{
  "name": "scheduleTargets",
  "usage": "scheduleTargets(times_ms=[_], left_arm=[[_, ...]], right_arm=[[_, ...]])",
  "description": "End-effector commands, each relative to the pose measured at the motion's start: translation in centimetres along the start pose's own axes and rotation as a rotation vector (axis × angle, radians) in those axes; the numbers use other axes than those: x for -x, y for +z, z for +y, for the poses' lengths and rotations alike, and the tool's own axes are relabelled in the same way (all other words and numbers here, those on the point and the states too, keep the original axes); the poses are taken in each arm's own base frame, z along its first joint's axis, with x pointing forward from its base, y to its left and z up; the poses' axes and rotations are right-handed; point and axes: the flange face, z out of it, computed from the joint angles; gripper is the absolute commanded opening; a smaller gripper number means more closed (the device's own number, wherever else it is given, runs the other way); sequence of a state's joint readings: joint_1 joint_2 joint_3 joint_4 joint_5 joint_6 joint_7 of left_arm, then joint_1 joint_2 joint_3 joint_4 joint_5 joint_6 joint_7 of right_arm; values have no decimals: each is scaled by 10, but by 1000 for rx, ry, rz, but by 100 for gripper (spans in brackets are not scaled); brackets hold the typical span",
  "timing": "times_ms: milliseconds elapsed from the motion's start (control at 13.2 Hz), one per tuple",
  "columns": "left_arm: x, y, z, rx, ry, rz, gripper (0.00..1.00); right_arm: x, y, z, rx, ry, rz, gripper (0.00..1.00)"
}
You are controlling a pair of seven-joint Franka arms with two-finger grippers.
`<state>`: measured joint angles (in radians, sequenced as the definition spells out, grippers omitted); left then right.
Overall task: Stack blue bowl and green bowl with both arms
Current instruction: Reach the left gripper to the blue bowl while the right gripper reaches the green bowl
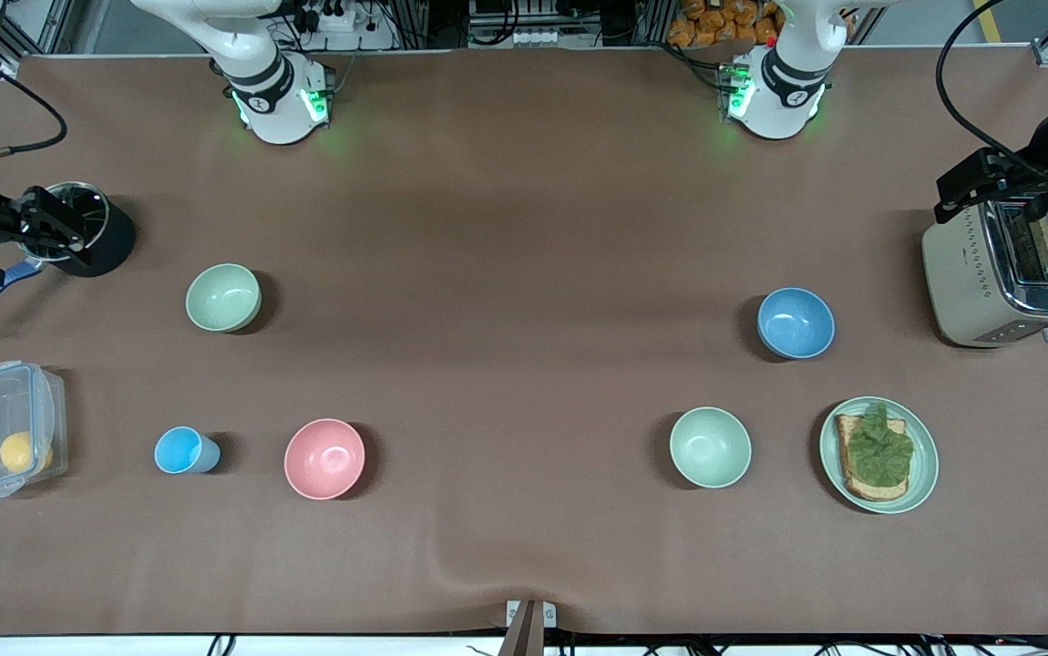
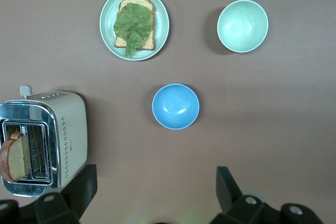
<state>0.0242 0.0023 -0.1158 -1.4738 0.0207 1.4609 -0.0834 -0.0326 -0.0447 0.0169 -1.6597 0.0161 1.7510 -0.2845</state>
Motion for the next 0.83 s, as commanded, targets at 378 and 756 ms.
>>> scheduleTargets(times_ms=[378,756], left_arm=[[-28,49,-19,-1,-11,-103,100],[-34,241,-32,7,-39,-154,100]], right_arm=[[-9,55,18,-31,21,-145,100],[-3,136,43,-83,59,-299,100]])
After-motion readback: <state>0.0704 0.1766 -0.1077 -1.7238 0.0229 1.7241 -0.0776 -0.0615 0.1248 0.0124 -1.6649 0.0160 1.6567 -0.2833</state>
